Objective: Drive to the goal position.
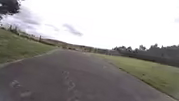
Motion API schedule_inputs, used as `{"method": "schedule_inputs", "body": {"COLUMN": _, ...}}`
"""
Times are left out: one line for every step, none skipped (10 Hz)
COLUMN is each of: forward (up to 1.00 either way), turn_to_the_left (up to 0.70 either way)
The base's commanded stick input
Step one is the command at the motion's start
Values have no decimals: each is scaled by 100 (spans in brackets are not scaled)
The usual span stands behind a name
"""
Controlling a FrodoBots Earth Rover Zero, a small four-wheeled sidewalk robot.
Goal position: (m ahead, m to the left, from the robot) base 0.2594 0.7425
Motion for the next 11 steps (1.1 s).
{"method": "schedule_inputs", "body": {"forward": 8, "turn_to_the_left": 3}}
{"method": "schedule_inputs", "body": {"forward": 7, "turn_to_the_left": 13}}
{"method": "schedule_inputs", "body": {"forward": 8, "turn_to_the_left": 15}}
{"method": "schedule_inputs", "body": {"forward": 9, "turn_to_the_left": 17}}
{"method": "schedule_inputs", "body": {"forward": 8, "turn_to_the_left": 16}}
{"method": "schedule_inputs", "body": {"forward": 8, "turn_to_the_left": 16}}
{"method": "schedule_inputs", "body": {"forward": 8, "turn_to_the_left": 16}}
{"method": "schedule_inputs", "body": {"forward": 9, "turn_to_the_left": 17}}
{"method": "schedule_inputs", "body": {"forward": 9, "turn_to_the_left": 17}}
{"method": "schedule_inputs", "body": {"forward": 8, "turn_to_the_left": 16}}
{"method": "schedule_inputs", "body": {"forward": 8, "turn_to_the_left": 16}}
